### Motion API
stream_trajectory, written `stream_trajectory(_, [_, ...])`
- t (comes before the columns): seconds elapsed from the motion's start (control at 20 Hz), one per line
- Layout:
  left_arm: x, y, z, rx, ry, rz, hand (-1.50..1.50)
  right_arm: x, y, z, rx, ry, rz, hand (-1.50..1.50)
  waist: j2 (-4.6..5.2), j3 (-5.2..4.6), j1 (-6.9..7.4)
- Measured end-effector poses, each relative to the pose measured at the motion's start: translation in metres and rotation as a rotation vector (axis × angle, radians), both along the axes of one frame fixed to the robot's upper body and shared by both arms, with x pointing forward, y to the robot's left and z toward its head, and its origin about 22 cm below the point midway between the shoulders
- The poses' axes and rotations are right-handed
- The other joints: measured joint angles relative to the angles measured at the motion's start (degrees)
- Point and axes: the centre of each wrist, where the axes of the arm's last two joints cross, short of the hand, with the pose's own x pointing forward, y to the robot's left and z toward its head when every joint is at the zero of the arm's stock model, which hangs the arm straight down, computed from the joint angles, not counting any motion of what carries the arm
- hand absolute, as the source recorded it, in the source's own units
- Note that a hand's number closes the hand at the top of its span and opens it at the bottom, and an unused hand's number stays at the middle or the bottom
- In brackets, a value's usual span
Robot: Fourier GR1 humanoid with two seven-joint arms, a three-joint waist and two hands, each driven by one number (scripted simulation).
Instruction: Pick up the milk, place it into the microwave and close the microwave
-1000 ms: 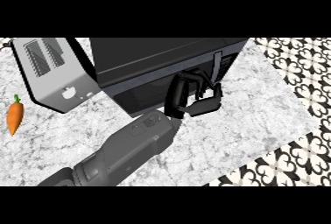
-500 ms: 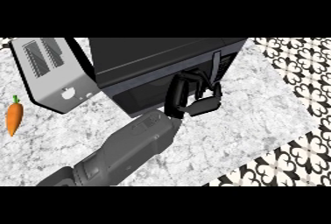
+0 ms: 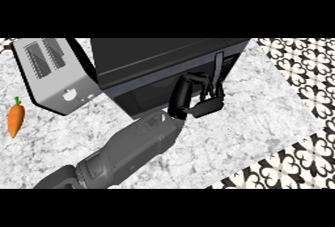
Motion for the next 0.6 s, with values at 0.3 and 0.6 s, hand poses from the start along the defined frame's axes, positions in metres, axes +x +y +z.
stream_trajectory(0.3, [0.0,-0.0039,0.0007,0.053,0.028,-0.011,1.5,-0.0004,-0.0007,0.0042,0.002,0.004,0.033,-1.5,-0.36,-0.04,0.77])
stream_trajectory(0.6, [-0.0036,-0.0065,-0.0011,0.066,0.068,-0.016,1.5,-0.0036,-0.0047,0.0101,0.006,-0.005,0.026,-1.5,-0.82,-0.19,2.25])
